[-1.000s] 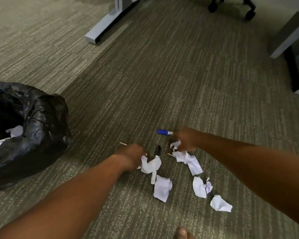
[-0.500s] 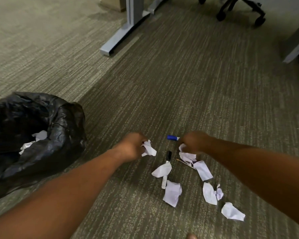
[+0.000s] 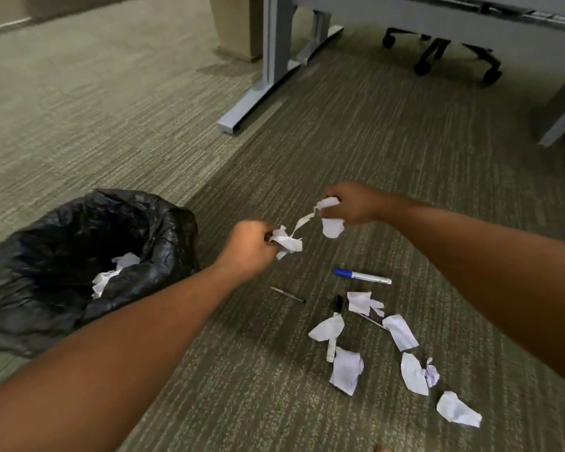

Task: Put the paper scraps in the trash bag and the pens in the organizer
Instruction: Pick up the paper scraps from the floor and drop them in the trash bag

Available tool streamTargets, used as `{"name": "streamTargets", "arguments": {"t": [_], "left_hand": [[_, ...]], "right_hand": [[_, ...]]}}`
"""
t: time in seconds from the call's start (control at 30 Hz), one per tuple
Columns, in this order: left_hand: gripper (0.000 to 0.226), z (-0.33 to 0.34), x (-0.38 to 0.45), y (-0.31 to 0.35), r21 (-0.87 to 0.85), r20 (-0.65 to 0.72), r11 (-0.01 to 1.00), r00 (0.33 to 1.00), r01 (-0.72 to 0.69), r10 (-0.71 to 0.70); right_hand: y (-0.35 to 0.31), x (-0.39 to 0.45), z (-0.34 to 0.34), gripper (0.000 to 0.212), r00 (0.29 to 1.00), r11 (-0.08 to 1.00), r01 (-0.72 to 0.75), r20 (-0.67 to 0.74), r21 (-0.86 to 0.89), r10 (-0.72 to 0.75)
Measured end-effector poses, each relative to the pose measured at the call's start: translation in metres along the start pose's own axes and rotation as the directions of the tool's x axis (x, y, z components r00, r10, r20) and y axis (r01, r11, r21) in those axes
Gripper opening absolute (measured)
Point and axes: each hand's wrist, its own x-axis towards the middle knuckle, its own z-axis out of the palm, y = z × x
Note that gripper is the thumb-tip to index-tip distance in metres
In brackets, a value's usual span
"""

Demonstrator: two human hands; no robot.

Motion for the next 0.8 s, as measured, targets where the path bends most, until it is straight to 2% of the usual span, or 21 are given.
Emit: {"name": "streamTargets", "arguments": {"t": [0.13,0.27,0.47,0.63,0.7,0.8], "left_hand": [[0.017,-0.042,-0.001,-0.009,0.044,-0.147,0.998,0.988,0.043,-0.036],[0.014,-0.087,-0.013,-0.032,0.032,-0.23,0.997,0.971,0.074,-0.065],[0.016,-0.142,-0.042,-0.071,0.011,-0.437,0.983,0.885,0.183,-0.16],[0.011,-0.168,-0.076,-0.117,0.027,-0.509,0.942,0.815,0.336,-0.276],[0.01,-0.172,-0.087,-0.13,0.064,-0.503,0.913,0.804,0.402,-0.318],[0.016,-0.175,-0.098,-0.141,0.066,-0.491,0.878,0.781,0.474,-0.385]], "right_hand": [[-0.054,0.014,-0.009,0.018,0.989,0.991,0.101,-0.115,0.092,-0.09],[-0.117,0.032,-0.014,0.026,0.966,0.989,0.143,-0.224,0.042,-0.13],[-0.199,0.055,-0.008,0.036,0.911,0.945,0.308,-0.32,0.105,-0.261],[-0.255,0.065,0.008,0.032,0.881,0.902,0.419,-0.286,0.105,-0.376],[-0.271,0.07,0.018,0.027,0.879,0.896,0.439,-0.24,0.064,-0.413],[-0.288,0.08,0.038,0.03,0.875,0.887,0.46,-0.152,-0.033,-0.459]]}}
